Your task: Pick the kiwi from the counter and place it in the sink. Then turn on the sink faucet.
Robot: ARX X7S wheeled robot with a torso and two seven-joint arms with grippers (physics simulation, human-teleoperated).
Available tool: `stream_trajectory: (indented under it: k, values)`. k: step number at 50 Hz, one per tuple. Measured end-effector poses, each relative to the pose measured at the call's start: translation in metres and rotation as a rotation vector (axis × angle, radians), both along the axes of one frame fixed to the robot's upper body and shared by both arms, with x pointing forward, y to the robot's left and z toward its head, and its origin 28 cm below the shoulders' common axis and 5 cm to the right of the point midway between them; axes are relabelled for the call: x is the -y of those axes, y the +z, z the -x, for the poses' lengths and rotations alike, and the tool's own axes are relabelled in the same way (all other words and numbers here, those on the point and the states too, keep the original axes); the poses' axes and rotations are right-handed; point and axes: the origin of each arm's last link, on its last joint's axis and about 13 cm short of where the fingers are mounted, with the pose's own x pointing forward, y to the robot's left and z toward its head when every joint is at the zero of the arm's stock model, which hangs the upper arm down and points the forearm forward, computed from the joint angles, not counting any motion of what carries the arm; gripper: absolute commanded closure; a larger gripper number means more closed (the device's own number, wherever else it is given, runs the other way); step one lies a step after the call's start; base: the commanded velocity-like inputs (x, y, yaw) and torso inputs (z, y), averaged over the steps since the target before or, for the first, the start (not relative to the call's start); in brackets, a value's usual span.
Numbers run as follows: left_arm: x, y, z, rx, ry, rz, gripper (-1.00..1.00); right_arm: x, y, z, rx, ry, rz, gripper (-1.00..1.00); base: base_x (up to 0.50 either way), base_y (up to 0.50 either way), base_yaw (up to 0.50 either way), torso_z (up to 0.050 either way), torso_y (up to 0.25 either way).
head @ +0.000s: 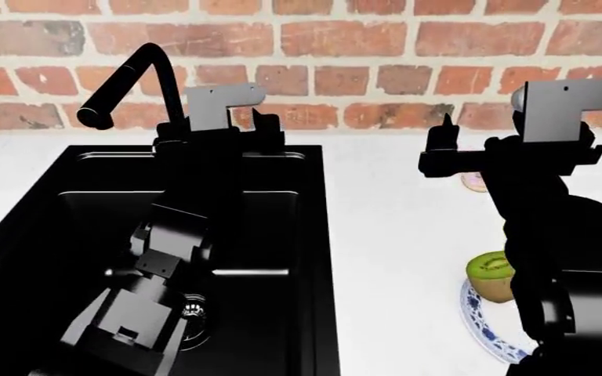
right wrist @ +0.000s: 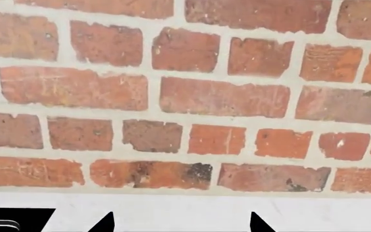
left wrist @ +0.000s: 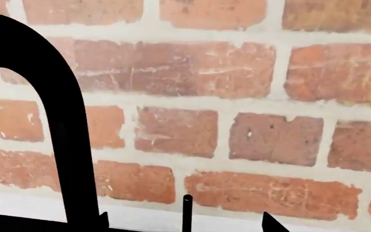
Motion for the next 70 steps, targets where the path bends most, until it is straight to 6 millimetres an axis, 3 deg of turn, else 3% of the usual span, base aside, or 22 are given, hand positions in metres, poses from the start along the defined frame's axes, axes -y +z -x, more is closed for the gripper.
stream_trajectory:
  k: [13,20,33,44,57,70]
  values:
    - [0.0,0.0,0.0,-0.001,0.001,0.004,-1.0,0.001,0.0,0.002,0.003,0.005,0.0,-1.0,0.48,0.02,0.0,0.0,0.0]
    - [-0.001,0.001,-0.003,0.001,0.015,0.013,-1.0,0.002,0.003,0.007,-0.013,0.001,0.012,-1.0,0.0,0.0,0.0,0.0,0.0]
    - [-0.004,0.005,-0.011,0.008,0.044,0.026,-1.0,0.014,0.028,0.033,-0.064,-0.083,0.009,-1.0,0.0,0.0,0.0,0.0,0.0]
    - [-0.006,0.008,-0.016,0.014,0.049,0.028,-1.0,0.012,0.055,0.065,-0.136,0.021,0.064,-1.0,0.0,0.0,0.0,0.0,0.0]
    - [-0.007,0.01,-0.019,0.02,0.051,0.028,-1.0,0.027,0.082,0.106,-0.309,0.119,0.098,-1.0,0.0,0.0,0.0,0.0,0.0]
    - [-0.009,0.01,-0.021,0.022,0.052,0.026,-1.0,0.045,0.093,0.124,-0.464,0.168,0.097,-1.0,0.0,0.0,0.0,0.0,0.0]
